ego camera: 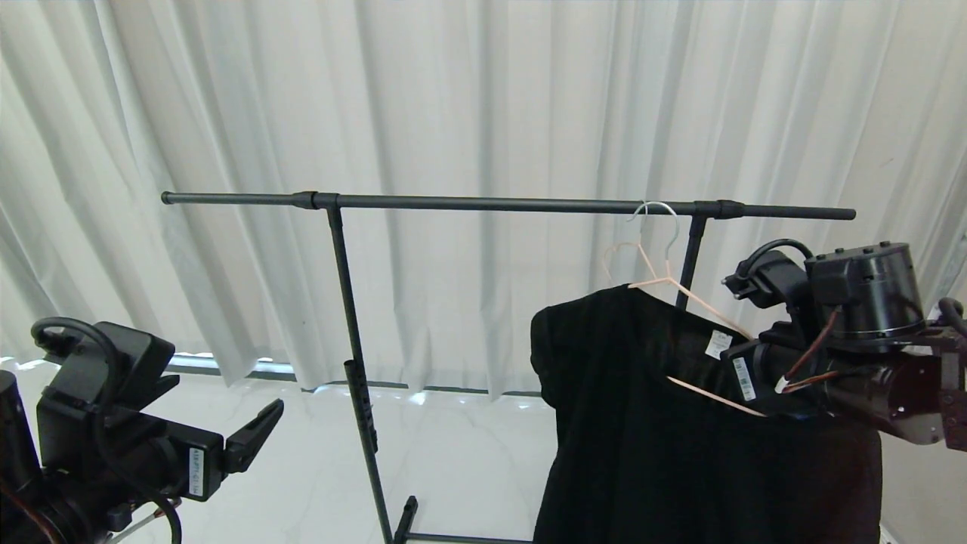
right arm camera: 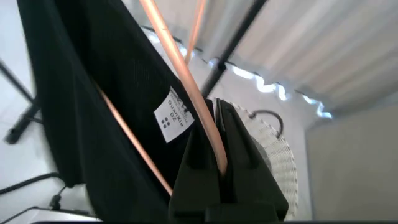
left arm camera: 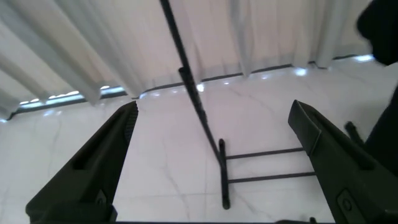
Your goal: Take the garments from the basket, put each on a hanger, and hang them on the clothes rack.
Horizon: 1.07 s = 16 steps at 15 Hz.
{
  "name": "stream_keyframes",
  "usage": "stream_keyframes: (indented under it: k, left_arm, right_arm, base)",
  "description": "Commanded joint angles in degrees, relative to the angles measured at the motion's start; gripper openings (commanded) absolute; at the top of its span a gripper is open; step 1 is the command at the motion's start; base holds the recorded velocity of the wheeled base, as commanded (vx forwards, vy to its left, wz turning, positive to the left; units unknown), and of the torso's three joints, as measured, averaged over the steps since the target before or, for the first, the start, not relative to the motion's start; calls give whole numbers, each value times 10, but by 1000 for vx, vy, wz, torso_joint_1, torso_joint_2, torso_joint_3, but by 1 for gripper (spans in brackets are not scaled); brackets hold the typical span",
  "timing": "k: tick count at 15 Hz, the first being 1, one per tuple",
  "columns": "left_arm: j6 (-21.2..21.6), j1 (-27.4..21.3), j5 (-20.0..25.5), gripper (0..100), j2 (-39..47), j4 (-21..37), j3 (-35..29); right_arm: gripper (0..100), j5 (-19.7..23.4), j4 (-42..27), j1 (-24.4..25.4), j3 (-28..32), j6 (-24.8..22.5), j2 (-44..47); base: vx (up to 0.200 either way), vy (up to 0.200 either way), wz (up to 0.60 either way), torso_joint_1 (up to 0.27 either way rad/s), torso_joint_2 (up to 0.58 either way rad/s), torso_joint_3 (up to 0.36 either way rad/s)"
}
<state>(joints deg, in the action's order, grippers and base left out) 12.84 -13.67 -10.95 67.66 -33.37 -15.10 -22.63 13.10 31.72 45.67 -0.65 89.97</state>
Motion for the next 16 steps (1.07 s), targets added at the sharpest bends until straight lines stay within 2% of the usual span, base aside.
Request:
stream_keyframes:
  k: [1, 7, 10, 12, 14, 16]
  left_arm:
    - [2, -2, -8, 100, 3, 0, 0]
    - [18, -5, -8, 100, 5, 0, 0]
    - [27, -17, -8, 100, 6, 0, 2]
    - [37, -19, -8, 100, 23, 0, -1]
    - [36, -36, -8, 100, 27, 0, -4]
    - [36, -50, -8, 100, 25, 0, -2]
  right_arm:
    - [0, -10, -1, 13, 2, 1, 21]
    - [0, -12, -1, 22, 10, 1, 25]
    - [0, -16, -1, 22, 45, 2, 45]
    - [0, -45, 3, 22, 90, 7, 77]
    - [0, -71, 3, 22, 132, 21, 101]
    - [0, -79, 3, 22, 153, 22, 110]
  base:
    - [0, 0, 0, 0, 0, 0]
    - [0, 200, 0, 3, 4, 2]
    - [0, 0, 0, 0, 0, 0]
    - [0, 0, 0, 0, 0, 0]
    - [200, 0, 0, -2, 2, 5]
    - [200, 0, 0, -10, -2, 10]
